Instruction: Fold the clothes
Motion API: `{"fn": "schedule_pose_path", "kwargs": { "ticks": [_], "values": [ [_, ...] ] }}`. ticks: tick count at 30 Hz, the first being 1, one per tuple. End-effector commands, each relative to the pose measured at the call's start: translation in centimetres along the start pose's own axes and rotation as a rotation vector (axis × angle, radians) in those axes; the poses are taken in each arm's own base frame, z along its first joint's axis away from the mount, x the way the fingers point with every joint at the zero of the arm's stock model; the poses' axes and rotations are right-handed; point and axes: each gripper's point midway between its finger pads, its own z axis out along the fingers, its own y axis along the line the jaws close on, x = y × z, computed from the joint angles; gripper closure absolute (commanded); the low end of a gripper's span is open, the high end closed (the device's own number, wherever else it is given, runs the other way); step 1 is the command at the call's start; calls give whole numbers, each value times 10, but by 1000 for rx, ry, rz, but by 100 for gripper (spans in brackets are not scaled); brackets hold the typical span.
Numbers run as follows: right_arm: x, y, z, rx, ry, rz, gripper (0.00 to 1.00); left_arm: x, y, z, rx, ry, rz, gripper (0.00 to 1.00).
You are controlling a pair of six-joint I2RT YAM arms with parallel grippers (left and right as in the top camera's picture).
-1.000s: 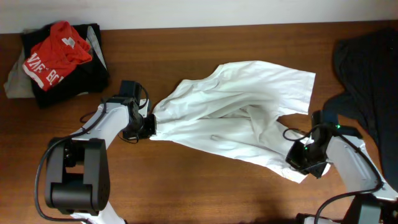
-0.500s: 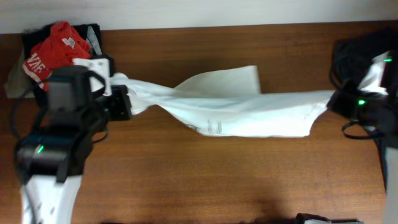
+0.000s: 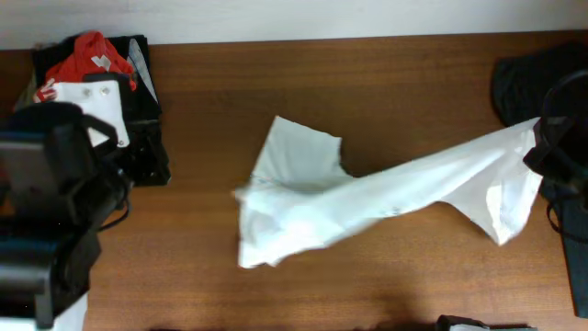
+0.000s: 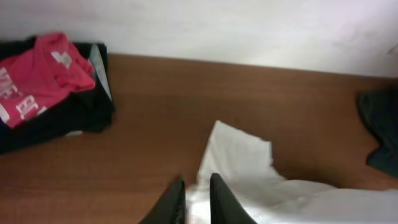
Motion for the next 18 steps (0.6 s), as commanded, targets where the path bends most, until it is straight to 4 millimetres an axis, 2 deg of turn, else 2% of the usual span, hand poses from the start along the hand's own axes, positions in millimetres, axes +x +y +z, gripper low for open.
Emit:
{"fn": "schedule_pose_path", "kwargs": {
  "ticks": [1,3,4,6,8,10,11,13,14,16,18],
  "values": [
    [-4,-5,10,31,17,2,96,18,6,31,-31,138,6,92],
    [-3,-7,22,42,51,-2,96,38,3,53,-5,262,-8,83],
    [-3,-8,28,48,66,-3,96,53,-3,68,31,349,-20,74],
    [-4,-11,46,62,106,3,96,81,-22,94,124,508,35,68],
    [-4,-17,62,98,138,7,96,112,-43,119,162,657,76,68],
    [-5,-25,72,144,152,7,96,134,-60,132,180,748,116,66],
    [-5,-31,78,172,163,6,96,156,-74,140,192,831,154,63],
    [-6,-35,83,195,172,5,96,179,-83,150,179,918,158,63],
    [-6,-36,86,201,177,5,96,188,-83,156,161,949,136,57],
    [-5,-37,89,203,184,6,96,207,-84,165,171,1004,106,28],
    [-5,-37,91,205,188,6,96,230,-89,170,205,1064,83,25]
  ]
}}
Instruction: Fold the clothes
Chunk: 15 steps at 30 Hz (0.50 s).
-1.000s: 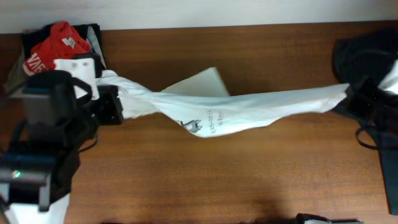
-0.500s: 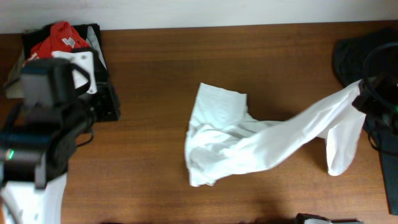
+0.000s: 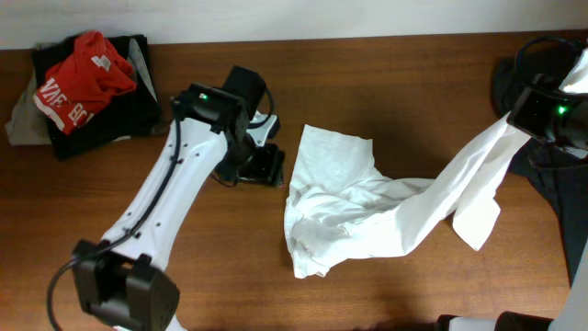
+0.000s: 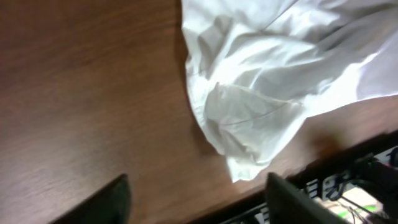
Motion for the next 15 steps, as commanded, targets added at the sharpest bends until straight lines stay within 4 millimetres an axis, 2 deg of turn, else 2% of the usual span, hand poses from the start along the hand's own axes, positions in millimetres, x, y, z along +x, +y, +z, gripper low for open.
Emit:
{"fn": "schedule_pose_path", "kwargs": {
  "ticks": [1,3,7,11,13,15],
  "values": [
    [-5,-5,2,30,-11,-5,96,15,-8,42,84,105,-30,25],
    [-5,-5,4,31,-7,-5,96,20,-19,72,107,103,19,25],
    [-4,-5,4,32,-3,-5,96,17,-42,106,121,55,108,26],
    [-1,-6,4,37,11,-5,96,5,-37,132,90,49,116,31],
    [-1,-7,4,37,13,-5,96,8,-32,149,79,91,103,33],
    [-1,-7,4,38,13,-10,96,10,-32,156,92,114,96,33]
  ]
}}
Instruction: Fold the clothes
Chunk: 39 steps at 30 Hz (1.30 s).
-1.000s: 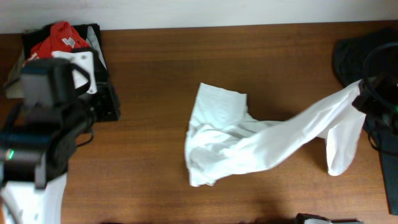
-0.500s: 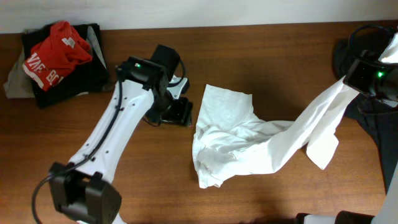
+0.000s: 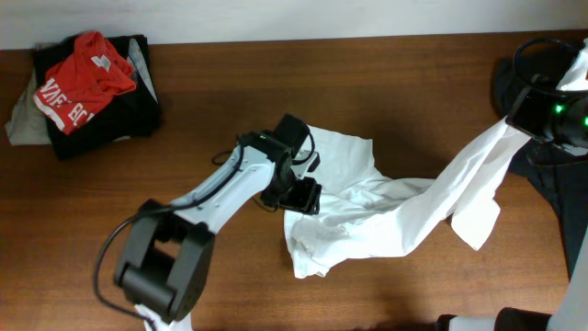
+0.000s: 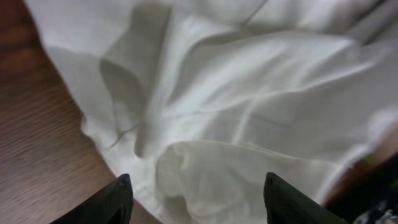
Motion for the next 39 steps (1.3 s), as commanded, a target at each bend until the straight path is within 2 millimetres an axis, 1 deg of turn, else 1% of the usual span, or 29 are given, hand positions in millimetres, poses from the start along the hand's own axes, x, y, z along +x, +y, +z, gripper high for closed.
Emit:
{"fn": "schedule_pose_path", "kwargs": {
  "ticks": [1,7,9,12,13,17,19,24,25,27,30,31,32,34,35,39],
  "values": [
    [-3,-3,-2,15,-13,-11,96,5,9,19,1,53,-35,33],
    [-3,-3,-2,15,-11,-11,96,-3,16,14,21,26,-59,34],
    [-1,-4,-2,17,-6,-11,96,-5,14,14,33,18,-53,34],
    [-1,-4,-2,18,-4,-11,96,-9,12,14,42,2,-45,38],
    [-1,-4,-2,18,-4,-11,96,-11,12,15,43,-3,-43,40],
    [-1,-4,-2,18,-4,-11,96,-14,11,15,46,-15,-36,43],
    [-1,-4,-2,18,-4,-11,96,-15,11,15,47,-20,-33,46],
    [2,-5,-2,21,6,-11,96,-15,10,18,49,-14,-33,46],
    [2,-5,-2,21,6,-11,96,-15,10,20,57,-10,-34,47],
    [2,-5,-2,22,9,-11,96,-13,9,25,72,4,-39,51],
    [3,-5,-2,23,11,-11,96,-12,7,26,87,11,-41,52],
    [3,-5,-2,24,12,-11,96,-12,7,26,87,11,-41,56],
    [3,-5,-2,24,12,-11,96,-12,7,26,87,11,-41,64],
    [3,-5,-2,23,12,-11,96,-12,7,26,86,14,-42,70],
    [3,-5,-2,24,12,-11,96,-12,7,26,86,14,-42,78],
    [3,-5,-2,24,12,-11,96,-12,7,26,86,14,-43,97]
  ]
}}
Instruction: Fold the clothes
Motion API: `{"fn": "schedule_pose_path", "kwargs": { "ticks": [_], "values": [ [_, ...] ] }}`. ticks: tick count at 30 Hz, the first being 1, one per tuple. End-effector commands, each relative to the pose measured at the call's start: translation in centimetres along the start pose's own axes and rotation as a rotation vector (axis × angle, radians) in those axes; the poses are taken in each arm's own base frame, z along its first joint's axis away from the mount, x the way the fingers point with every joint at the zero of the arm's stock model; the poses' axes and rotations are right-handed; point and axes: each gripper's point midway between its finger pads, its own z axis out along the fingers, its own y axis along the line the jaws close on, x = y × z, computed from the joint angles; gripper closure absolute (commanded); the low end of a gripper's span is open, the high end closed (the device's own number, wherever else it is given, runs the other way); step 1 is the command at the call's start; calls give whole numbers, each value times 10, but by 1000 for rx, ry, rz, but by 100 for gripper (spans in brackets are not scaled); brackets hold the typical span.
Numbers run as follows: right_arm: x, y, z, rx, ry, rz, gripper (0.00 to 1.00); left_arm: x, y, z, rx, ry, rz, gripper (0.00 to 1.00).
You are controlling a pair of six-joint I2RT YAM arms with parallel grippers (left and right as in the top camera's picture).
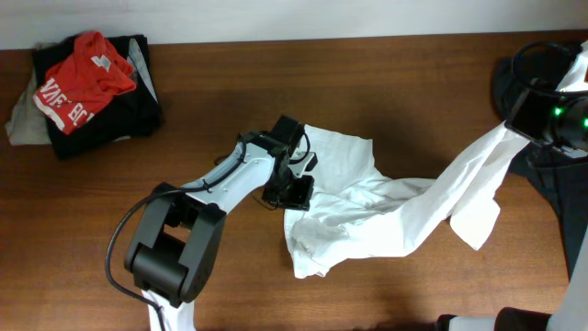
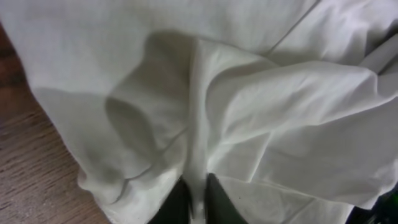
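Note:
A white garment [image 1: 349, 202] lies crumpled mid-table, one long end stretched up to the right edge. My left gripper [image 1: 296, 193] sits at its left edge, shut on a raised fold of the white cloth [image 2: 198, 149], the dark fingertips [image 2: 177, 205] pinching it from both sides. My right gripper [image 1: 537, 115] holds the far end of the garment lifted at the right edge of the overhead view; its fingers are hidden by cloth and arm.
A pile of clothes with a red shirt [image 1: 81, 72] on top of dark ones sits at the back left corner. Dark clothing [image 1: 537, 69] lies at the back right. Bare brown table [image 1: 184, 257] surrounds the garment.
My left gripper's fingers were wide apart over the white cloth; now they are shut on a fold of it. The right arm and the lifted end have not moved.
At first the left arm was at the far left with its fingers together, and the garment stretched across to the right arm. Then the left gripper was open beside the garment's left edge, then open on the cloth, and now shut on a fold.

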Motion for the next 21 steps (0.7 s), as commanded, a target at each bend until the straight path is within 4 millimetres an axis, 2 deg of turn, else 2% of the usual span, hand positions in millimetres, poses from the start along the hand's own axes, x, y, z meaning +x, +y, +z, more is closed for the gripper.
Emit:
{"fn": "schedule_pose_path", "kwargs": {
  "ticks": [1,5,7,11,17,20,21],
  "values": [
    [-3,-3,-3,15,-14,-7,96,1,-2,3,15,10,2,99],
    [-3,-3,-3,14,-14,-6,96,-6,-2,-5,-10,-5,7,99],
    [-3,-3,-3,14,-14,17,96,-14,0,-21,-73,-26,12,99],
    [-2,-3,-2,11,-11,56,96,-26,-3,-65,-174,-76,32,99],
    [7,-4,3,15,33,105,96,-40,-22,-156,-264,-241,62,99],
    [11,-5,5,24,52,105,96,-39,-33,-221,-258,-380,52,99],
    [11,-5,5,24,52,105,96,-38,-34,-234,-255,-408,48,99]
  ]
}}
